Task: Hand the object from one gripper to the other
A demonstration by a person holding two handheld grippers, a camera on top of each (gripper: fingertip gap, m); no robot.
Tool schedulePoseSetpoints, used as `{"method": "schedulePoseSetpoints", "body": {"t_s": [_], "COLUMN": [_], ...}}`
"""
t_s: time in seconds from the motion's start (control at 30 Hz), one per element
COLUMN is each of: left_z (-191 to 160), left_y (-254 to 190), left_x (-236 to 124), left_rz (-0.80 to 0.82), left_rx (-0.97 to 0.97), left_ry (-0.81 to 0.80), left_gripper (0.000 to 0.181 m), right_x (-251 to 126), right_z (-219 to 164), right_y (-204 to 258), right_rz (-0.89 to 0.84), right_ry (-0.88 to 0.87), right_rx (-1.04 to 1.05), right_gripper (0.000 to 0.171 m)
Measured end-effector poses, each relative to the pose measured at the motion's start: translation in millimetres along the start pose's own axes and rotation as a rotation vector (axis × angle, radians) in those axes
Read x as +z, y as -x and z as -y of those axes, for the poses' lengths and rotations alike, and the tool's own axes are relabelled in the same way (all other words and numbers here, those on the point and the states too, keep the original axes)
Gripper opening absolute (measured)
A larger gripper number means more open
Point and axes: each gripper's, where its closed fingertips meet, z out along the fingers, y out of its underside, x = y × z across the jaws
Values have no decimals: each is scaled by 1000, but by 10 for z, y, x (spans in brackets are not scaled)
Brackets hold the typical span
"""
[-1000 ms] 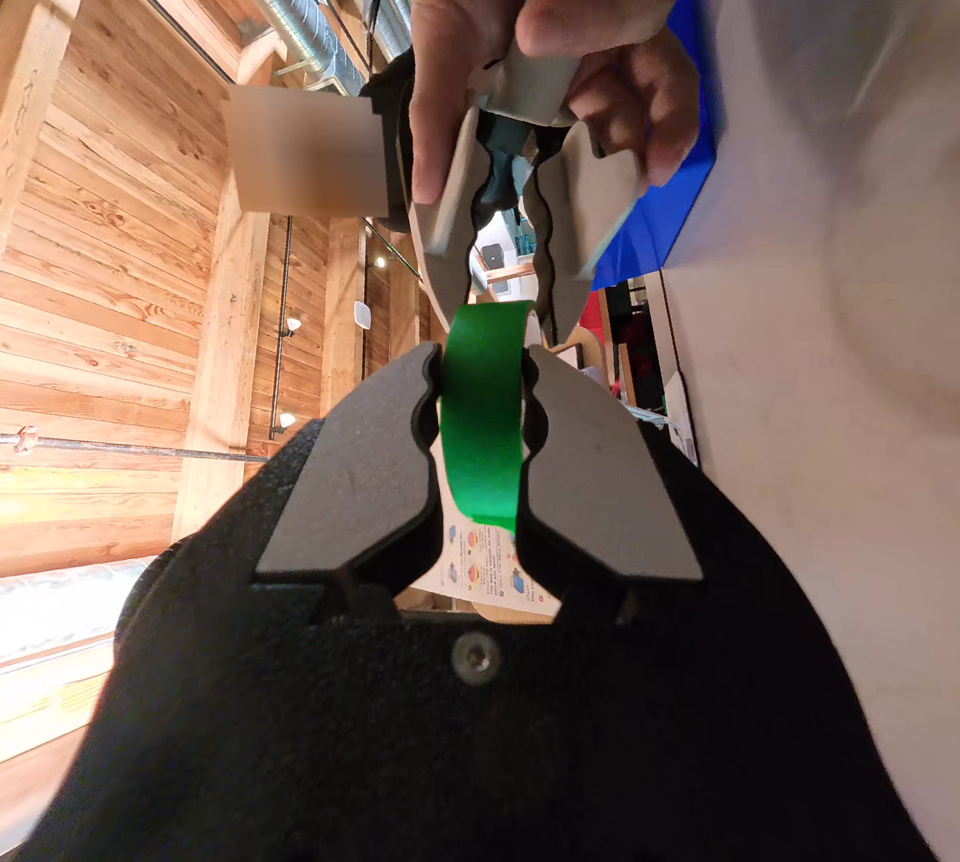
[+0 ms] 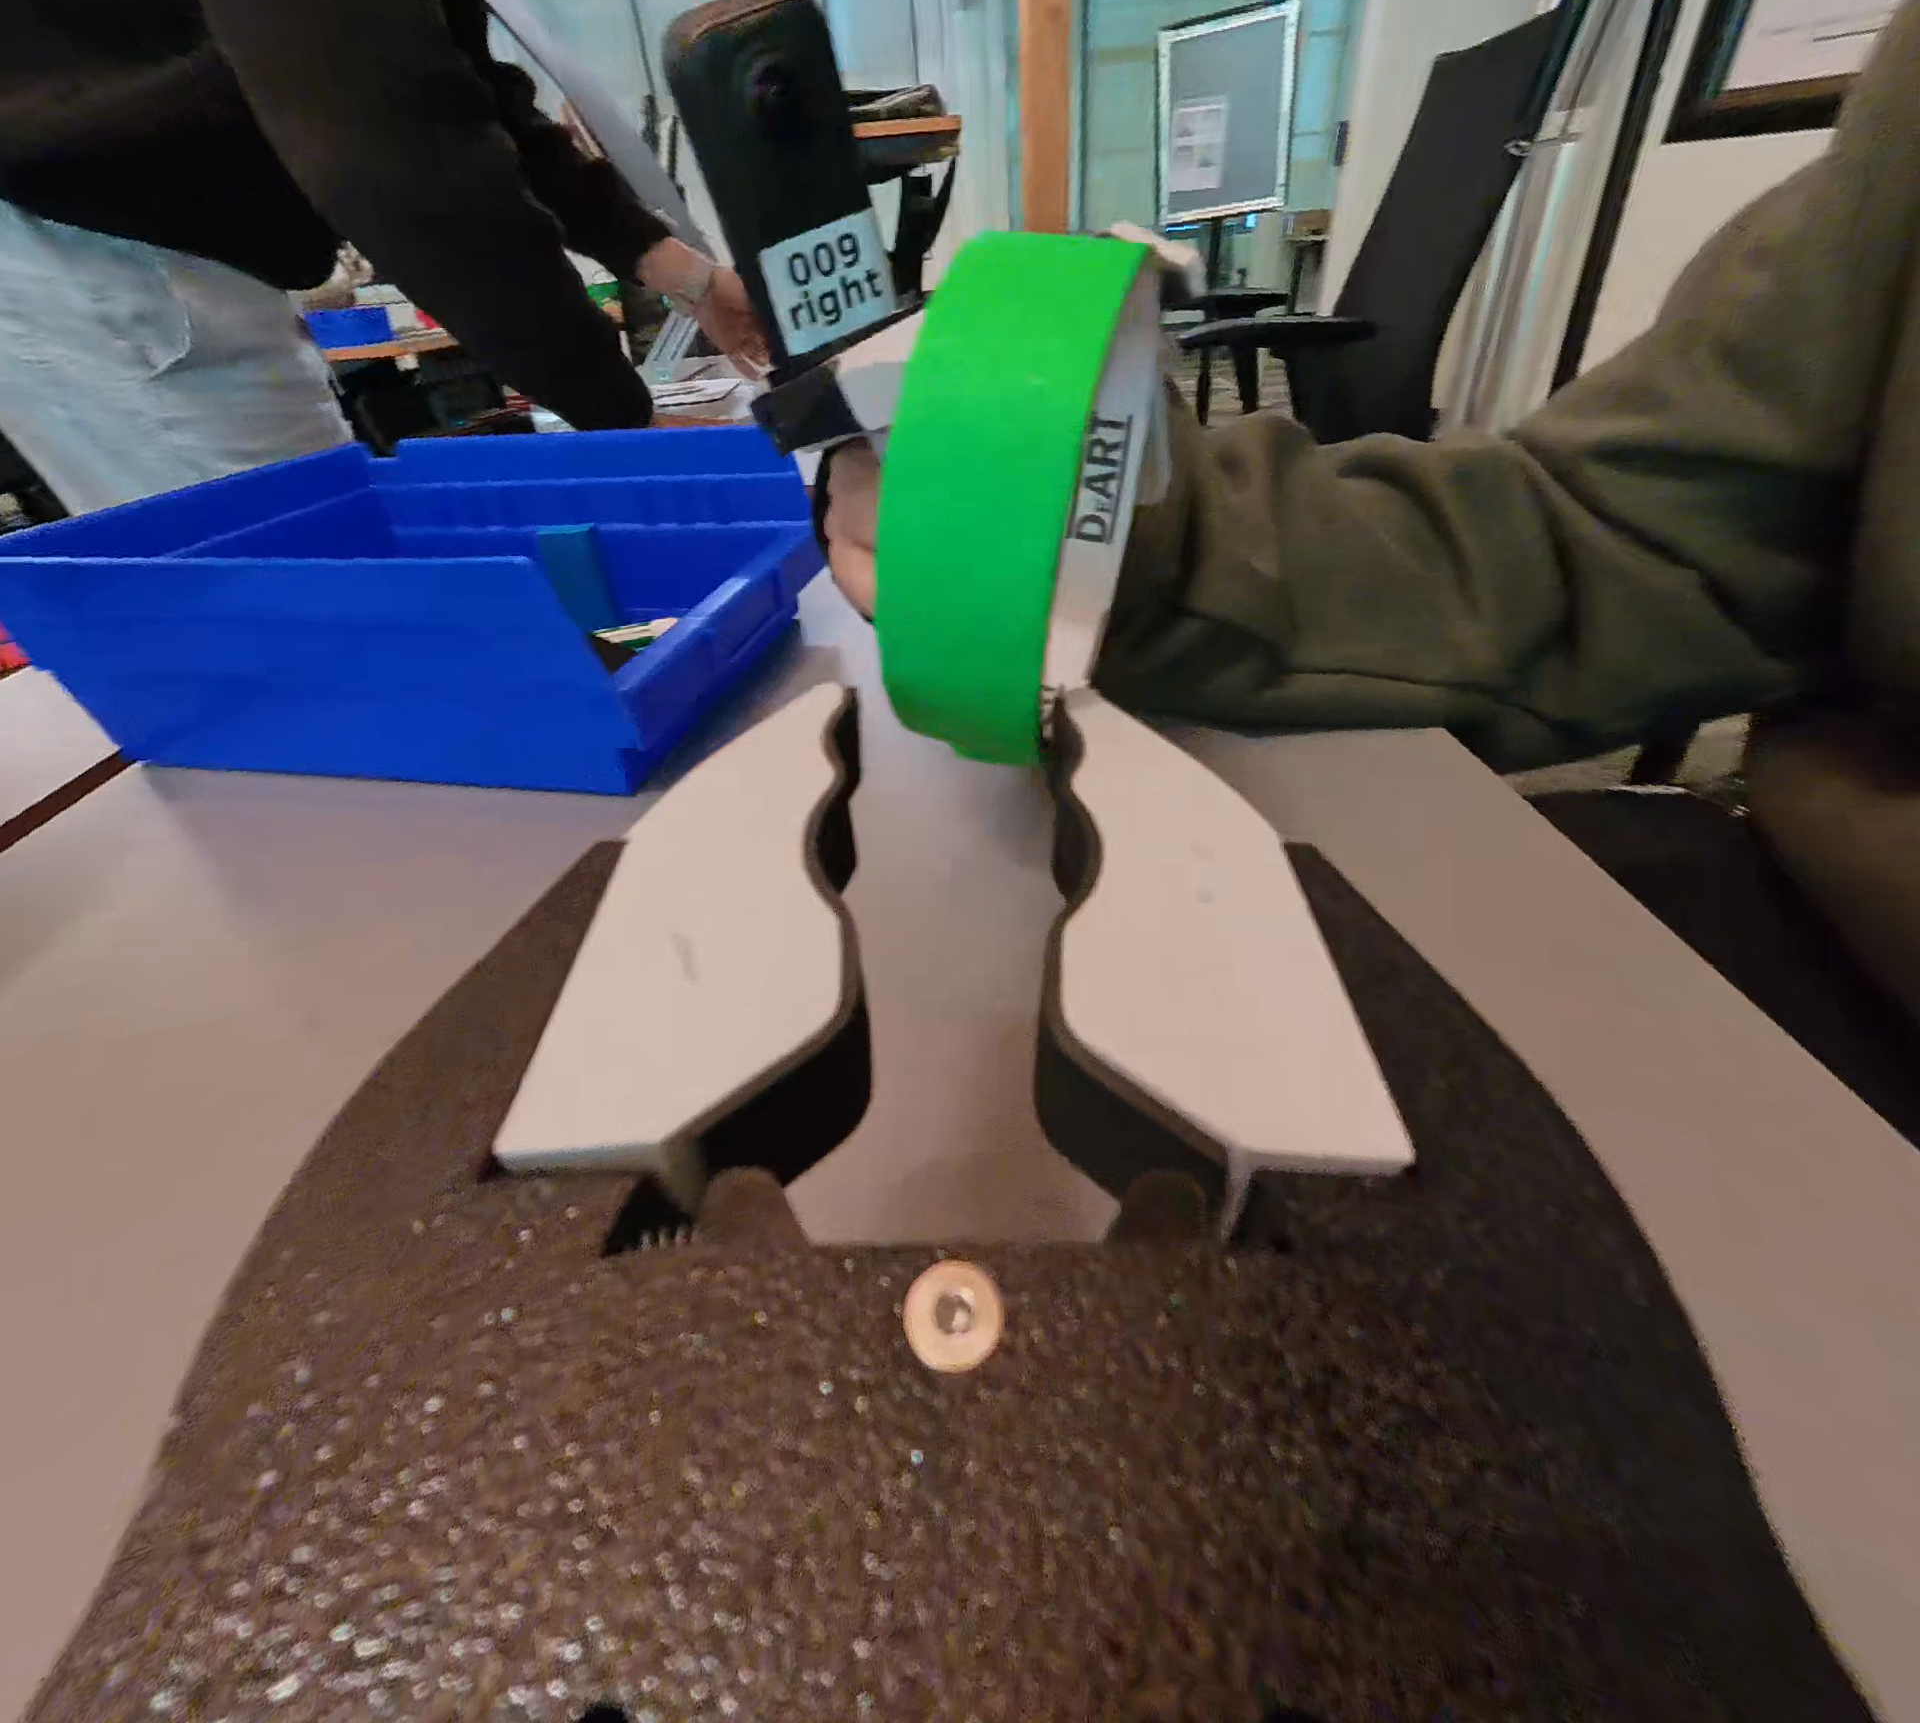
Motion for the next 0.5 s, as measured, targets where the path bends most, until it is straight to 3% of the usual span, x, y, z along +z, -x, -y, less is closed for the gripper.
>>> {"method": "schedulePoseSetpoints", "body": {"t_s": [0.13,0.23,0.3,0.37,0.5], "left_z": [-28,-49,-59,-97,-155], "left_y": [56,205,326,421,469], "left_x": [-7,-51,-85,-109,-81], "left_rz": [32,111,185,256,306], "left_rx": [-5,-50,-74,-61,-56], "left_ry": [24,49,58,90,135], "left_gripper": [27,26,26,26,26], "right_x": [-40,-138,-242,-291,-300], "right_z": [7,65,115,100,-63], "right_y": [-89,-287,-477,-579,-737], "right_rz": [-54,-215,-380,-494,-643], "right_ry": [-11,-52,-74,-30,173], "right_rx": [-11,-85,-167,-283,-487], "right_gripper": [22,25,37,53,63]}}
